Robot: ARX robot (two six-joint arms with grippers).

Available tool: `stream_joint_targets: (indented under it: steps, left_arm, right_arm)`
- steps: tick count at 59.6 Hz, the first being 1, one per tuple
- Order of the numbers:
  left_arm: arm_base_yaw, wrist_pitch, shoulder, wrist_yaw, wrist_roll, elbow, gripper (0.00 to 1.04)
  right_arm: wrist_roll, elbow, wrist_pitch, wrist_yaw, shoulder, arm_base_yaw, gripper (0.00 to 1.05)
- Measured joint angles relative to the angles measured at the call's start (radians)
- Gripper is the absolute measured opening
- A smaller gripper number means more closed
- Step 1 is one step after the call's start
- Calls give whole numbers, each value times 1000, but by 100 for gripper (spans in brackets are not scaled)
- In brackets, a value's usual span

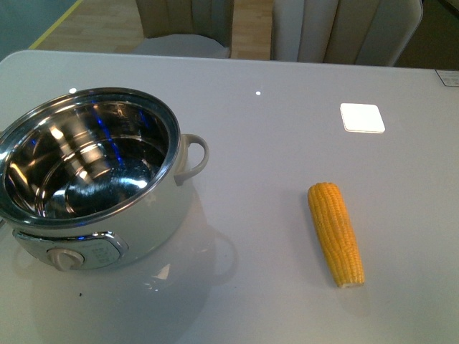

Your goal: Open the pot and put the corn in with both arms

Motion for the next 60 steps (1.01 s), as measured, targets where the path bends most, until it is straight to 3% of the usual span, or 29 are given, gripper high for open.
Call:
stream_joint_targets:
  steps: [8,16,28,32,36,60]
  left_arm:
    - [-59,-68,-109,-66,3,-42,3]
    - [-105,-51,-151,-108,6,-97,3]
    - [-171,-220,-346,-173,6,-119,3]
    - [-235,-271,-398,-259,6,-120,3]
    - [-272,-312,-447,-264,7,-120,3]
    - [-278,-506,-651,-275,7,-120,3]
  right_arm:
    - [0,0,0,0,0,0,96]
    - [0,0,0,0,0,0,96]
    - [0,0,0,0,0,0,96]
    - [0,0,0,0,0,0,96]
    - [0,0,0,0,0,0,96]
    - [0,0,0,0,0,0,96]
